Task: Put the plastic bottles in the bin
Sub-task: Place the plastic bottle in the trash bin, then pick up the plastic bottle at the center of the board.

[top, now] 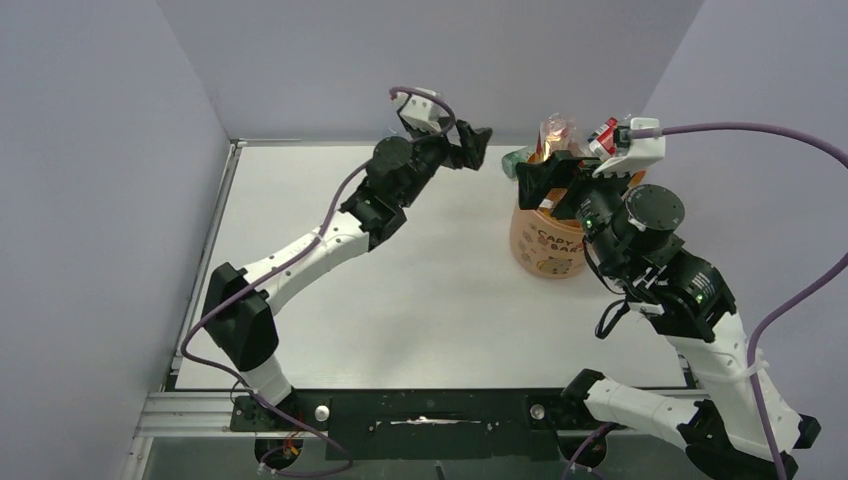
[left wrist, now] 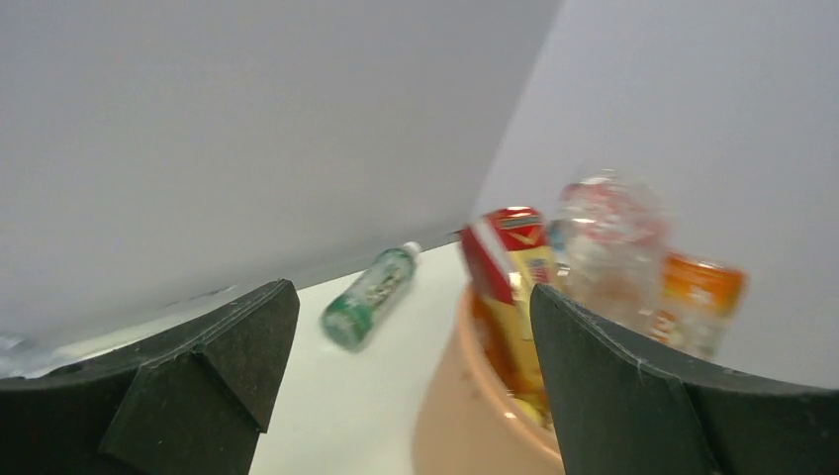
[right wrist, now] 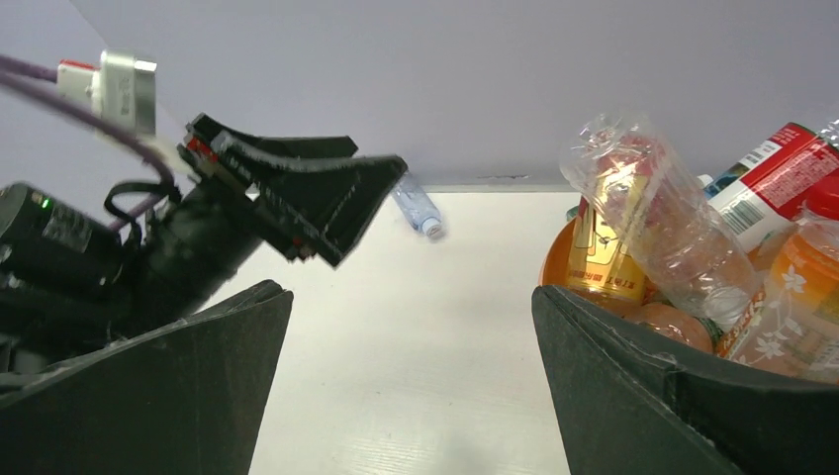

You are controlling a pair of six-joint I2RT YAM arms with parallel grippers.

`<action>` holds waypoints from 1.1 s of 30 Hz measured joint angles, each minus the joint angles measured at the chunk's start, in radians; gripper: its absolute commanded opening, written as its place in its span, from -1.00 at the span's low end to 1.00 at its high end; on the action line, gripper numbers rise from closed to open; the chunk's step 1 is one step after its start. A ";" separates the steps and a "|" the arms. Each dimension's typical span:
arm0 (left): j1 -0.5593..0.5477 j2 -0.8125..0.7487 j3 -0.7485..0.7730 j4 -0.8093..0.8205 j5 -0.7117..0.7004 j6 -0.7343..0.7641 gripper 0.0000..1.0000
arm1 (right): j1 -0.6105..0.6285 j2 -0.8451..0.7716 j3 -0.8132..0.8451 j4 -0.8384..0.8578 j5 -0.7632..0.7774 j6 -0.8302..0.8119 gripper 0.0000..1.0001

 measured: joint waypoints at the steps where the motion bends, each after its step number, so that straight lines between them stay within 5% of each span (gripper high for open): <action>1: 0.032 0.000 0.009 -0.032 -0.008 -0.022 0.76 | 0.000 0.009 0.002 0.000 -0.006 0.001 0.96; 11: 0.285 0.281 0.260 -0.305 -0.042 -0.192 0.77 | 0.000 0.102 0.030 -0.005 -0.074 0.003 0.96; 18: 0.362 0.536 0.456 -0.431 -0.037 -0.262 0.77 | 0.000 0.165 0.026 0.000 -0.106 0.000 0.96; 33: 0.465 0.814 0.692 -0.468 -0.013 -0.369 0.77 | -0.027 0.249 -0.050 0.053 -0.185 -0.008 0.96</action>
